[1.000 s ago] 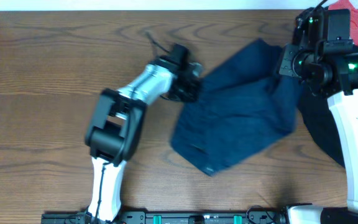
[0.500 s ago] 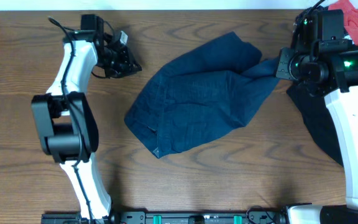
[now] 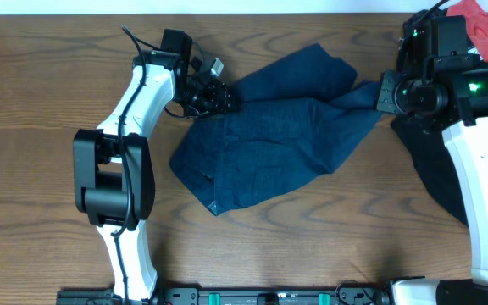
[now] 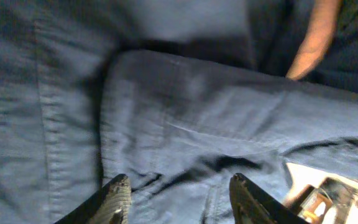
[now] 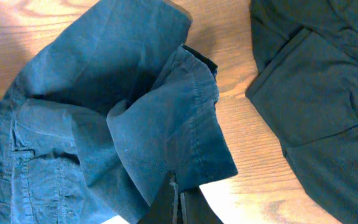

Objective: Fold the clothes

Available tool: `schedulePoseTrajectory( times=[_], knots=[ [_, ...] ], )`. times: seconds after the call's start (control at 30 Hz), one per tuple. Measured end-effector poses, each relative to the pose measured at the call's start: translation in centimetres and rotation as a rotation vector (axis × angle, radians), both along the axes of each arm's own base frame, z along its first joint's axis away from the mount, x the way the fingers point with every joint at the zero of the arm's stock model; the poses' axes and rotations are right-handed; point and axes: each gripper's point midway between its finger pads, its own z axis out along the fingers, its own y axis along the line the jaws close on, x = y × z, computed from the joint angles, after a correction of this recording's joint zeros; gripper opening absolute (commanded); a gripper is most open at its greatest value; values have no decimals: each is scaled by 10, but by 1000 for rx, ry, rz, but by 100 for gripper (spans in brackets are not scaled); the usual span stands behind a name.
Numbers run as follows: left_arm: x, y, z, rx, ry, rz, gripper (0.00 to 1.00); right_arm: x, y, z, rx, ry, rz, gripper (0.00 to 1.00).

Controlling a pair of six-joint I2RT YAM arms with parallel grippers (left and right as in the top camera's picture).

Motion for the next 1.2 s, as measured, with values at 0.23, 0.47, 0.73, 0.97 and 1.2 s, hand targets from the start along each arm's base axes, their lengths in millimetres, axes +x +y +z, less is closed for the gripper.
schedulePoseTrajectory(
  times=[0.23, 0.47, 0.73, 0.97, 1.2],
  knots=[
    [7, 14, -25, 79, 22, 41, 63, -1, 0, -1, -1, 7, 0, 1],
    [11, 11, -51, 68, 48, 37, 63, -4, 0, -2, -2, 17, 0, 1],
    [22, -12, -41, -92, 3, 8, 54, -6, -1, -3, -3, 27, 0, 1],
    [18, -20, -37, -127, 12, -8, 50, -6, -1, -3, -3, 28, 0, 1],
    [6, -16, -49, -79, 60, -1, 40, -6, -1, -3, -3, 29, 0, 1]
  ],
)
